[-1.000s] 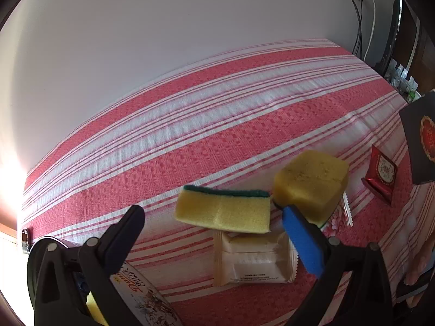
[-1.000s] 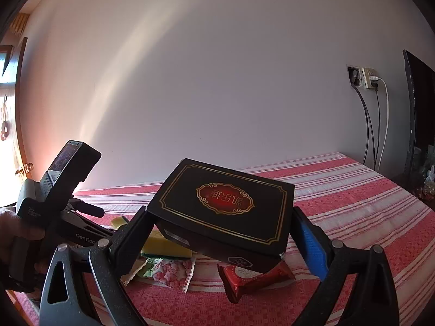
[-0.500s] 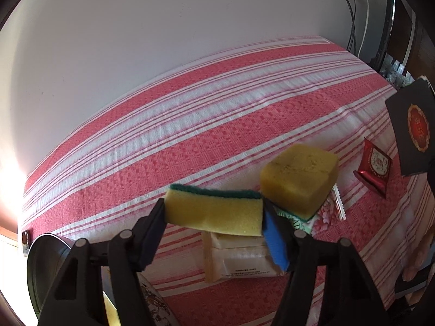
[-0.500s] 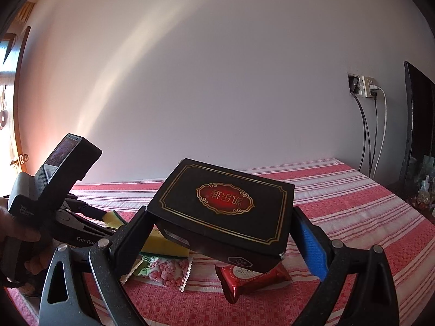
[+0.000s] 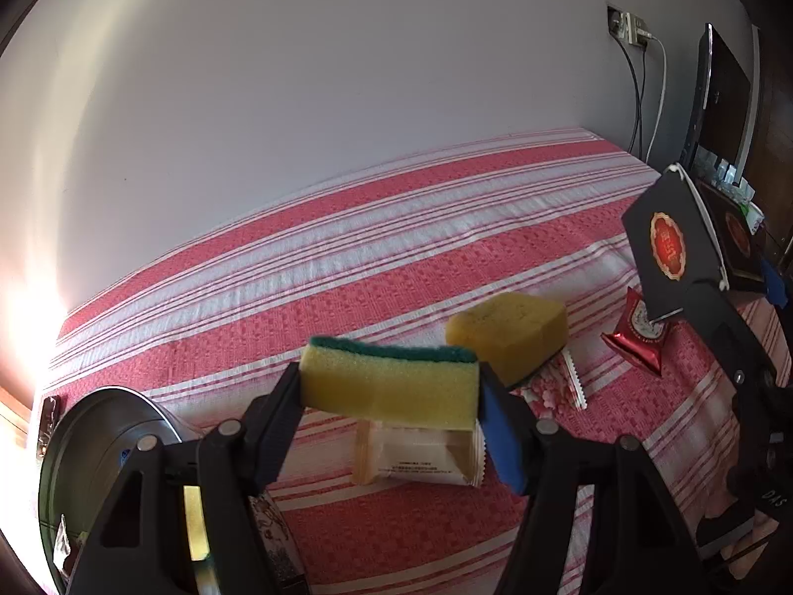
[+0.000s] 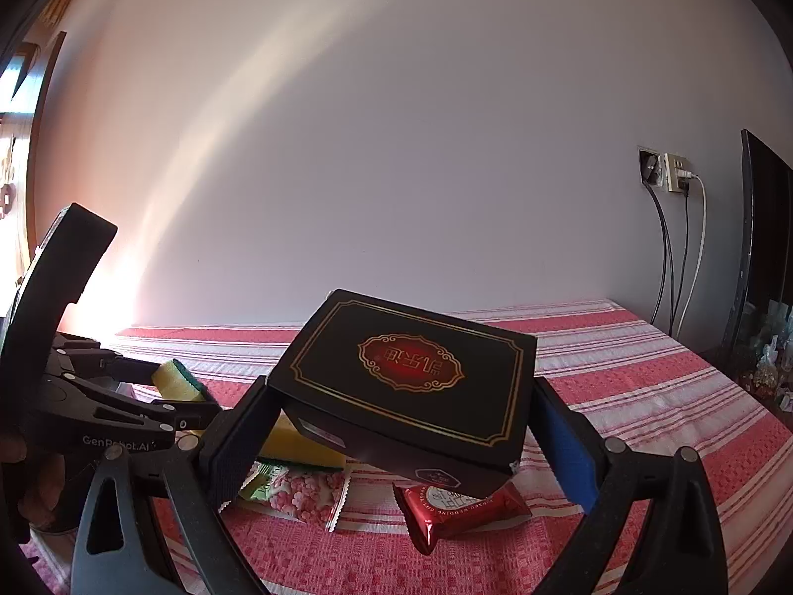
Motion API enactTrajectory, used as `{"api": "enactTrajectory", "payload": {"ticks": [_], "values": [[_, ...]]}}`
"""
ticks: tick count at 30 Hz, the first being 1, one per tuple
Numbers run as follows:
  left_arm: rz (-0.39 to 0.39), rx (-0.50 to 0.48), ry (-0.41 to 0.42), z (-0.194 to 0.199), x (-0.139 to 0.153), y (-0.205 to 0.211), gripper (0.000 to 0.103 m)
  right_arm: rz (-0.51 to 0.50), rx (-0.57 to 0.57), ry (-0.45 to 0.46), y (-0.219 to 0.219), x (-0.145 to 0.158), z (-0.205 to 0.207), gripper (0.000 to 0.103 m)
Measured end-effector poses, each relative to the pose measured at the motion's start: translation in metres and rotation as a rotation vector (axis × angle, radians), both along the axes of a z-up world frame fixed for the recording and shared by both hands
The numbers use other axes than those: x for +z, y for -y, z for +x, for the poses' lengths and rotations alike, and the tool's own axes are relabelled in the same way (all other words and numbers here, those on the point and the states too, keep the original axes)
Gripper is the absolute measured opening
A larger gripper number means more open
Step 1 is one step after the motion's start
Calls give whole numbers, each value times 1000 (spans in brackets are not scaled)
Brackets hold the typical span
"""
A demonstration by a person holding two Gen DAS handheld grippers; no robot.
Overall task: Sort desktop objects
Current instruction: 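Grasp a yellow-green sponge with the left gripper while the right gripper holds the black box, then carry the sponge and black box over the tin with both grippers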
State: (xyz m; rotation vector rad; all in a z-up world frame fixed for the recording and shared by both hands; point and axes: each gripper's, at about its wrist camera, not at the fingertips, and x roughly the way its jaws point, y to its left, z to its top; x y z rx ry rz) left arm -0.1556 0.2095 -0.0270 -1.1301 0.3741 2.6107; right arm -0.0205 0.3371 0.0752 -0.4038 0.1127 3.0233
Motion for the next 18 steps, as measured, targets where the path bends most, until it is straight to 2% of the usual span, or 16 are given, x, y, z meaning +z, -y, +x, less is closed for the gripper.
{"api": "enactTrajectory", "payload": {"ticks": [9, 18], "values": [[45, 30, -44, 18, -6, 1, 67, 8, -1, -1, 1, 0, 2, 99], [51, 69, -156, 31, -9, 3, 67, 16, -2, -2, 4, 1, 3, 99]]}}
